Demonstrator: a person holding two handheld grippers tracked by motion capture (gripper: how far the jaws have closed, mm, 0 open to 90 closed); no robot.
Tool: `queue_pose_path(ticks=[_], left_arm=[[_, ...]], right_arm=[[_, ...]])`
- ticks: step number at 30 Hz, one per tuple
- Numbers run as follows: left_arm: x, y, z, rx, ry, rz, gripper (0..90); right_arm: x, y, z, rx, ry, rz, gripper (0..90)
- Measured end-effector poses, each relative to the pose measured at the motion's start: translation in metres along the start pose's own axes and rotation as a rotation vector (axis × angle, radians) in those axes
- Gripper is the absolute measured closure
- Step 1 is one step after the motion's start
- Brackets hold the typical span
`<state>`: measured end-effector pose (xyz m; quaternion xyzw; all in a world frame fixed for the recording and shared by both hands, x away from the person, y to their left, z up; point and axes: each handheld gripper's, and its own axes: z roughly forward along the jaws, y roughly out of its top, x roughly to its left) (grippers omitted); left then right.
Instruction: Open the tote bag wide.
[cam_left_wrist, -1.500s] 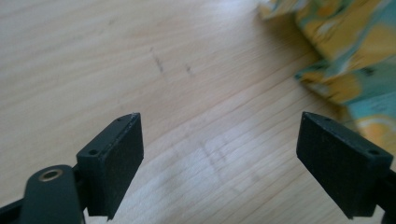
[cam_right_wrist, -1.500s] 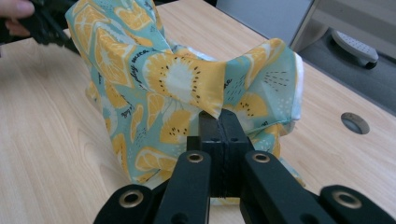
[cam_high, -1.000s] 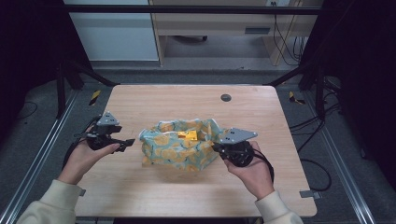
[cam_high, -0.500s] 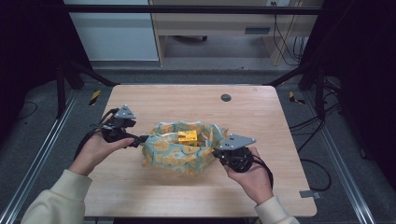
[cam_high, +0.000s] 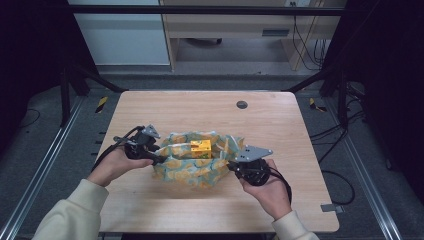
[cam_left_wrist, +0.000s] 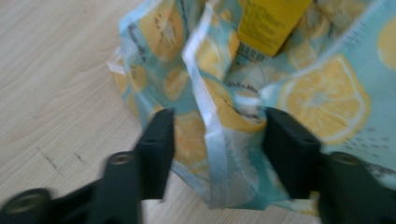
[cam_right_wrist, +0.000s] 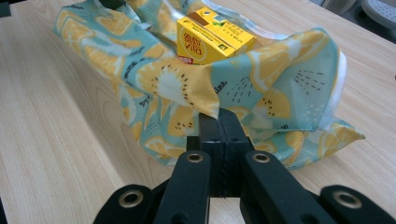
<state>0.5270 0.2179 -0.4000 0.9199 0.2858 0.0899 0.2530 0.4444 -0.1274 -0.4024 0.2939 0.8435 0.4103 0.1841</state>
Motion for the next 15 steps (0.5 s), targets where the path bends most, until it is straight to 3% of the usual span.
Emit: queue_pose_path(ticks=[3,5,11,15], left_arm=[[-0.002,-0.001,0.001,-0.007,0.006,0.018,72.8],[-0.002,0.000,-0.001,-0.021,0.019,0.029,80.1],[-0.004,0.003,-0.007,-0.074,0.052,0.010,86.0],[-0.005,0.004,-0.009,-0.071,0.053,0.019,86.4]], right_arm=[[0.000,-0.001,0.001,0.004,0.001,0.001,90.0],[0.001,-0.002,0.003,0.007,0.004,0.003,90.0],[-0.002,-0.002,0.000,0.015,0.005,0.020,83.6],[-0.007,0.009,-0.011,0.000,-0.014,0.031,69.1]])
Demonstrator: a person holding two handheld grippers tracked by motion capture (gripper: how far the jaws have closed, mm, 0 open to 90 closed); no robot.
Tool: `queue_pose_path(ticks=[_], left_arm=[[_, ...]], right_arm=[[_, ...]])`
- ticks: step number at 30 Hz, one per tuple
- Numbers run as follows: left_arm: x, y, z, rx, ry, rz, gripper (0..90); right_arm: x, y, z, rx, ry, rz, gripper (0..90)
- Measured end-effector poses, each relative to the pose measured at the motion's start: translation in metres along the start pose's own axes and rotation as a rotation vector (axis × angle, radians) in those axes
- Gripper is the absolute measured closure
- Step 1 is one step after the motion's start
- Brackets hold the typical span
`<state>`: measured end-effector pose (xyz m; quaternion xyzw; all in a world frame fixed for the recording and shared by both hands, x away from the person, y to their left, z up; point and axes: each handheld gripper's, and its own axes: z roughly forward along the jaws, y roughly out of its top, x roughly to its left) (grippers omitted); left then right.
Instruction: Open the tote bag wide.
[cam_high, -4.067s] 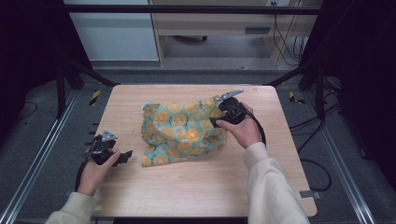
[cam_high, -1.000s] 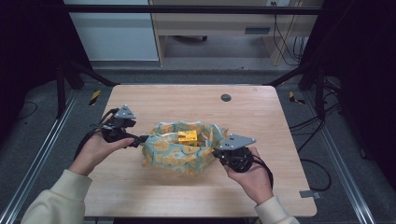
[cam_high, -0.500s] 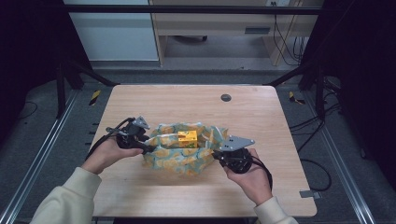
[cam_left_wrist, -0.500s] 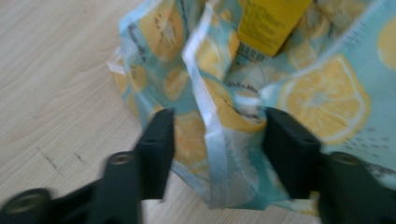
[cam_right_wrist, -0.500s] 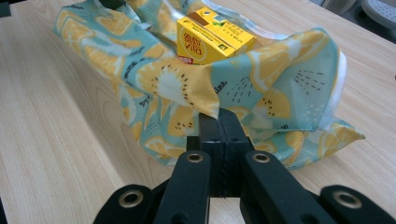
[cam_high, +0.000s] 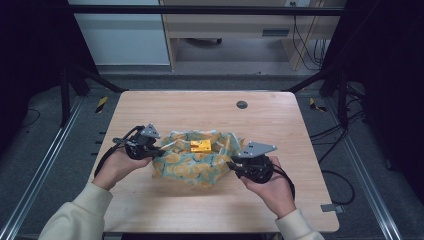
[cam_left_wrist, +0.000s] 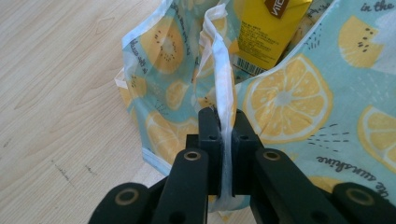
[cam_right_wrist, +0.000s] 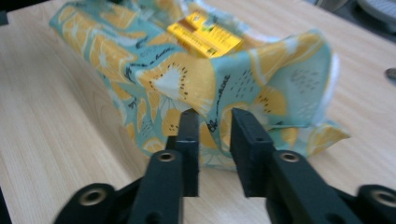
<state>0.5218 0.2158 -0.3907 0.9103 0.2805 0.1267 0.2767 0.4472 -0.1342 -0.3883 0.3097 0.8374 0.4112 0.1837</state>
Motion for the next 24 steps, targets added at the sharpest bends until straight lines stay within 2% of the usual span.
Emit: queue_pose_path(ticks=[1,2,5,6,7,8,10,13,14,17,19,20,22,24], left_arm=[[0.000,0.000,0.000,0.000,0.000,0.000,86.5],[0.000,0.000,0.000,0.002,-0.001,0.002,86.6],[0.000,-0.001,0.000,0.002,-0.002,0.001,86.7],[0.000,-0.001,0.000,0.001,-0.004,0.002,86.8],[0.000,0.000,0.000,0.000,-0.003,0.002,86.8],[-0.001,0.000,0.000,-0.002,-0.004,0.003,86.8],[-0.001,0.000,0.001,-0.006,-0.003,0.001,86.9],[-0.001,0.001,0.001,-0.005,-0.001,0.002,86.9],[-0.001,0.001,0.001,-0.004,-0.002,0.004,86.9],[-0.001,0.001,0.001,-0.004,-0.004,0.005,87.0],[0.000,0.001,0.001,-0.005,-0.004,0.006,87.0],[0.000,0.001,0.001,-0.006,-0.006,0.005,87.1],[0.001,0.001,0.000,-0.006,-0.007,0.007,87.2],[0.001,0.001,0.000,-0.006,-0.006,0.008,87.3]], right_arm=[[0.000,0.000,0.000,0.000,0.000,0.000,69.1],[-0.003,0.007,-0.006,-0.009,-0.017,-0.002,64.8],[-0.005,0.014,-0.011,-0.013,-0.030,-0.004,63.2],[-0.008,0.022,-0.014,-0.011,-0.038,-0.013,62.1],[-0.008,0.022,-0.014,-0.011,-0.038,-0.013,62.1],[-0.010,0.033,-0.013,-0.001,-0.048,-0.025,60.7],[-0.012,0.039,-0.011,0.004,-0.051,-0.032,59.6],[-0.019,0.064,0.006,0.037,-0.071,-0.060,55.0],[-0.019,0.064,0.006,0.037,-0.071,-0.060,55.0],[-0.027,0.077,0.026,0.086,-0.079,-0.067,51.8],[-0.032,0.082,0.039,0.125,-0.096,-0.072,50.6],[-0.037,0.084,0.054,0.177,-0.102,-0.076,49.4],[-0.038,0.084,0.056,0.190,-0.108,-0.076,49.0],[-0.043,0.081,0.070,0.250,-0.120,-0.057,52.2]])
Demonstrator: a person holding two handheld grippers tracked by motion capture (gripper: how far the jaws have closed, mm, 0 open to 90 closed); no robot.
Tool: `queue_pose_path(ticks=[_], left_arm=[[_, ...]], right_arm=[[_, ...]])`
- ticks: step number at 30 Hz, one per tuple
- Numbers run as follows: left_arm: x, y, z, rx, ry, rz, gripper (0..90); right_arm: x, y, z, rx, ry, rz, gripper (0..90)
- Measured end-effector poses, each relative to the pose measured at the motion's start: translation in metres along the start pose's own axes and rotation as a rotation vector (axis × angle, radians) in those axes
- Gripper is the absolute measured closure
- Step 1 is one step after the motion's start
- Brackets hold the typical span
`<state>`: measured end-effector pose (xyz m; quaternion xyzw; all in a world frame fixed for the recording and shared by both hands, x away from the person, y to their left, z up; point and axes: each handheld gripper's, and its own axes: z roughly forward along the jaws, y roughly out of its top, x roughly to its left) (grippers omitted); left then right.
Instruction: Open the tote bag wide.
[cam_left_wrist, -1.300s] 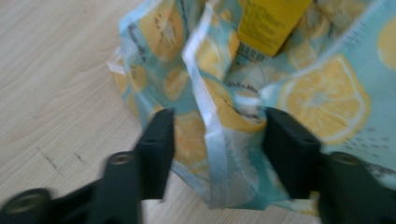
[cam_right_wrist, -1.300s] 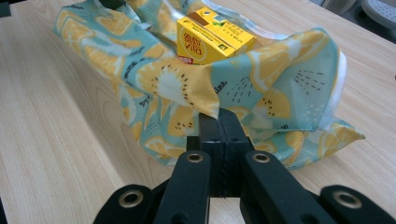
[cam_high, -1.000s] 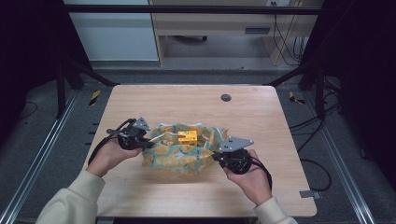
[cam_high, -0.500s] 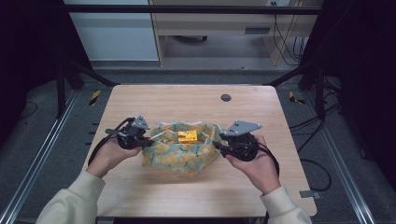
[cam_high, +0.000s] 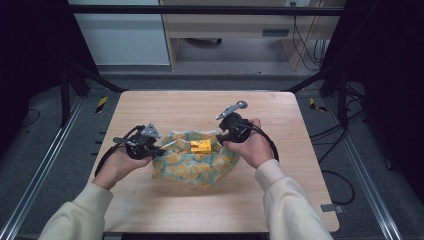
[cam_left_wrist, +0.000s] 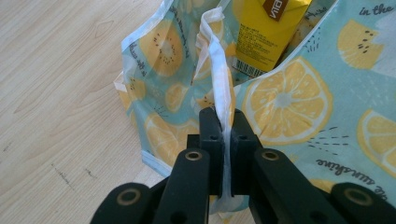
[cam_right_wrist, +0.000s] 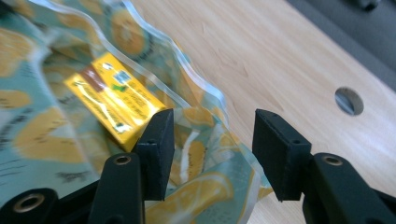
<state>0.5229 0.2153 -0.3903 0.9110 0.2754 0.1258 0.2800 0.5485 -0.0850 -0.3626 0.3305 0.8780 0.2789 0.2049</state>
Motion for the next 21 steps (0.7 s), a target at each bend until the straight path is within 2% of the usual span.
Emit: queue_pose_path(ticks=[2,3,4,5,6,8,10,11,12,13,16,21], left_arm=[[0.000,0.000,0.000,-0.001,0.000,0.000,87.3],[0.000,0.000,0.000,-0.001,-0.001,0.001,87.3],[0.000,0.000,0.000,-0.002,-0.001,0.002,87.3],[0.001,0.000,0.000,-0.004,-0.001,0.002,87.3],[0.001,0.000,-0.001,-0.015,0.004,-0.005,87.3],[0.002,0.001,-0.004,-0.035,0.010,-0.013,87.4],[0.003,0.003,-0.009,-0.064,0.027,-0.024,87.5],[0.003,0.004,-0.011,-0.080,0.035,-0.030,87.5],[0.003,0.005,-0.015,-0.096,0.044,-0.034,87.6],[0.003,0.005,-0.018,-0.109,0.050,-0.037,87.6],[0.003,0.007,-0.031,-0.154,0.068,-0.048,87.7],[-0.005,0.008,-0.050,-0.202,0.071,-0.027,87.7]], right_arm=[[-0.001,-0.002,0.005,0.038,0.009,-0.002,67.0],[-0.001,-0.002,0.005,0.038,0.009,-0.002,67.0],[-0.002,-0.003,0.006,0.060,0.011,0.001,78.7],[-0.002,-0.003,0.006,0.060,0.011,0.001,78.7],[-0.003,-0.005,0.005,0.049,0.017,0.003,87.3],[-0.004,-0.005,0.004,0.041,0.016,0.006,89.1],[-0.007,-0.003,-0.004,-0.015,0.006,0.024,90.0],[-0.007,-0.003,-0.004,-0.015,0.006,0.024,90.0],[-0.009,-0.001,-0.013,-0.073,0.002,0.034,90.0],[-0.009,-0.001,-0.013,-0.073,0.002,0.034,90.0],[-0.011,0.000,-0.030,-0.154,-0.008,0.047,90.0],[-0.009,-0.008,-0.057,-0.247,-0.009,0.062,90.0]])
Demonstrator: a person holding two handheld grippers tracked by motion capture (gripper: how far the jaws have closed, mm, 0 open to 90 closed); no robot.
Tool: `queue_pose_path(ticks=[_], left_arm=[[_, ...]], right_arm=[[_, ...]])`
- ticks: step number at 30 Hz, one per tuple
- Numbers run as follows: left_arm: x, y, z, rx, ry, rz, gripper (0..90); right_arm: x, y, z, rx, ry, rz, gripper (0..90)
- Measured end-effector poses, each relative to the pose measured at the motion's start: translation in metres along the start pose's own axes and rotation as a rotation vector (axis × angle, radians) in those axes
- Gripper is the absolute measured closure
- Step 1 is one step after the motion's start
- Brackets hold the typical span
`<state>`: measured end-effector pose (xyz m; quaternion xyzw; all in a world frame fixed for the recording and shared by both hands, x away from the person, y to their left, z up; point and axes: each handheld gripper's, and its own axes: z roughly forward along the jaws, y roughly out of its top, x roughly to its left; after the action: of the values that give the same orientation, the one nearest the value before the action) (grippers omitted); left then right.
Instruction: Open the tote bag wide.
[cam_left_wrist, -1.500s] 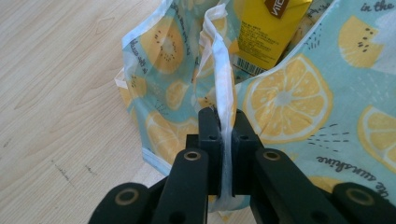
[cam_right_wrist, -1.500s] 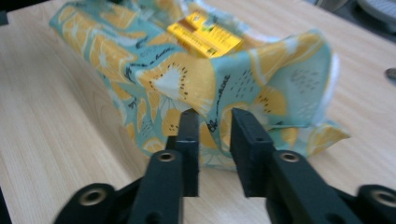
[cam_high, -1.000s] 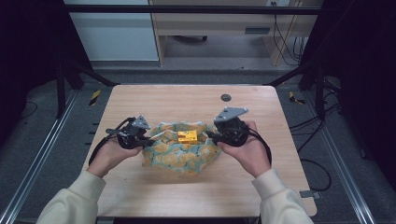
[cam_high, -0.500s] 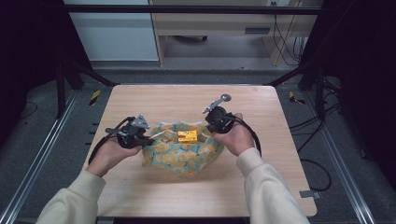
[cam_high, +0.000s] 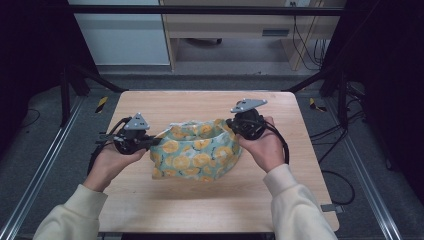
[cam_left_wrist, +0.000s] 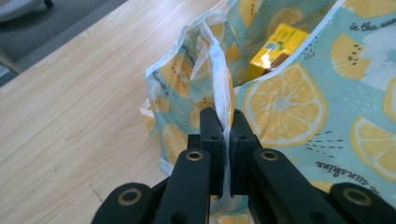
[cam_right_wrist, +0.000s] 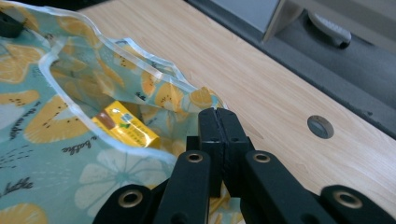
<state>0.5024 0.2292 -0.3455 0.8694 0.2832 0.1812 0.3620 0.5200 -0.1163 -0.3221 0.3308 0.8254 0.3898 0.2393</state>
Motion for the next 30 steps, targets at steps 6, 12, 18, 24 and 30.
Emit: queue_pose_path(ticks=[6,12,18,24,30], left_arm=[[-0.012,-0.004,-0.012,-0.032,-0.042,0.011,87.7],[-0.025,-0.015,-0.012,-0.031,-0.090,0.033,87.8],[-0.033,-0.015,-0.016,-0.037,-0.113,0.050,87.8],[-0.040,-0.015,-0.017,-0.028,-0.115,0.069,88.0],[-0.049,-0.026,0.001,0.032,-0.142,0.087,88.0]], right_arm=[[0.011,-0.018,-0.029,-0.074,0.024,0.012,90.0],[0.023,-0.043,-0.047,-0.101,0.058,0.003,90.0],[0.026,-0.054,-0.058,-0.117,0.067,0.005,90.0],[0.028,-0.063,-0.064,-0.123,0.075,0.017,90.0],[0.033,-0.082,-0.057,-0.082,0.093,0.026,90.0]])
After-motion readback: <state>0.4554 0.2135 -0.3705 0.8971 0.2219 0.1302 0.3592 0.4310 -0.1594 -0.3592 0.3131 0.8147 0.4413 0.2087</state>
